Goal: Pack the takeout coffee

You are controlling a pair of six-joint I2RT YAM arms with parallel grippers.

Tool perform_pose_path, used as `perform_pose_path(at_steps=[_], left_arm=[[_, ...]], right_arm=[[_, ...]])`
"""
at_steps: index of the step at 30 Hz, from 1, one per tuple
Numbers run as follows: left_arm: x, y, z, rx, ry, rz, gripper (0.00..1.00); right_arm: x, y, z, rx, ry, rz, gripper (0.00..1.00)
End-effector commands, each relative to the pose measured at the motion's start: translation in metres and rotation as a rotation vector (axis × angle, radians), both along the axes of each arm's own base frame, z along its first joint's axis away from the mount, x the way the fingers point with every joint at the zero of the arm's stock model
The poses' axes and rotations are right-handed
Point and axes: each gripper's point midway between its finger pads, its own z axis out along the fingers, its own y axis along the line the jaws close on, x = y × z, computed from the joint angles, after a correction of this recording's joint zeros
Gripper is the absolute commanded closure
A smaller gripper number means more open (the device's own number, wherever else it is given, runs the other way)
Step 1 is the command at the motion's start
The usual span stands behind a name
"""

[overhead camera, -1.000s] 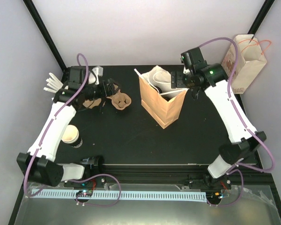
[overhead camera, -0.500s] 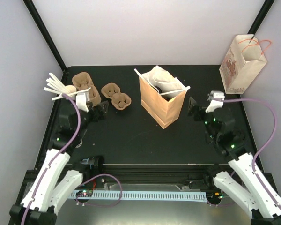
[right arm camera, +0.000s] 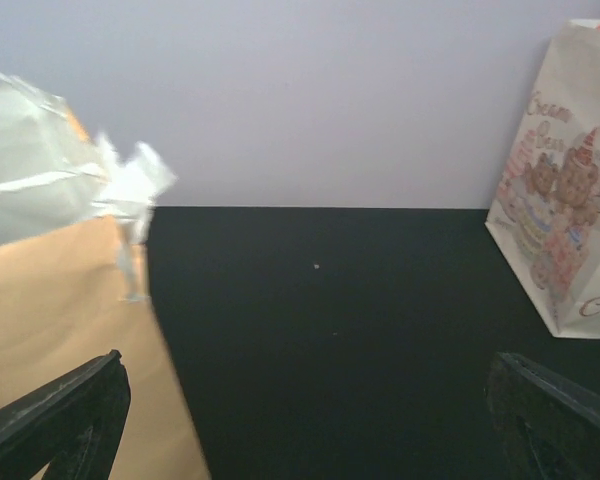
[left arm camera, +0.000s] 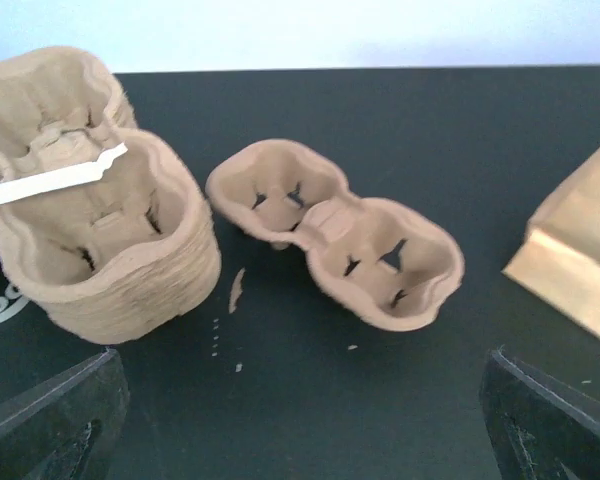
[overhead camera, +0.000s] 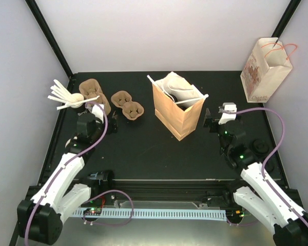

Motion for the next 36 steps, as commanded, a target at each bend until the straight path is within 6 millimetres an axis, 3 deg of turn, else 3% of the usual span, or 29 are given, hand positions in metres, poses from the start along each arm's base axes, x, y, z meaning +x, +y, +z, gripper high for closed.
perform_pose_path(at_steps=[1,5,18,22,26,30,33,35,36], left_arm=[[0.018,0.019,0.01,0.083,-0.057,0.071,0.01],[0.031,0.033,0.003,0.087,-0.101,0.116,0.01],[0.068,0.064,-0.028,0.125,-0.168,0.196,0.01],[0.072,0.069,-0.039,0.194,-0.199,0.204,0.01],[0.08,0.075,-0.046,0.19,-0.173,0.238,0.01],[0.078,0.064,-0.044,0.184,-0.192,0.173,0.01],[0.071,0.055,-0.044,0.177,-0.224,0.121,0.01],[0.057,0.053,-0.023,0.146,-0.375,0.125,0.01],[0.048,0.053,-0.031,0.14,-0.402,0.125,0.01]], right_arm=[[0.017,-0.02,0.002,0.008,-0.068,-0.072,0.0],[0.033,-0.046,-0.012,0.015,-0.068,-0.111,0.0],[0.074,-0.075,-0.079,-0.058,-0.085,-0.159,0.0],[0.079,-0.078,-0.098,-0.053,-0.075,-0.158,0.0],[0.075,-0.091,-0.102,-0.003,-0.105,-0.183,0.0],[0.081,-0.073,-0.105,-0.033,-0.078,-0.06,0.0],[0.08,-0.07,-0.105,-0.04,-0.076,-0.041,0.0],[0.077,-0.066,-0.104,-0.052,-0.092,-0.017,0.0],[0.075,-0.065,-0.103,-0.054,-0.099,-0.011,0.0]])
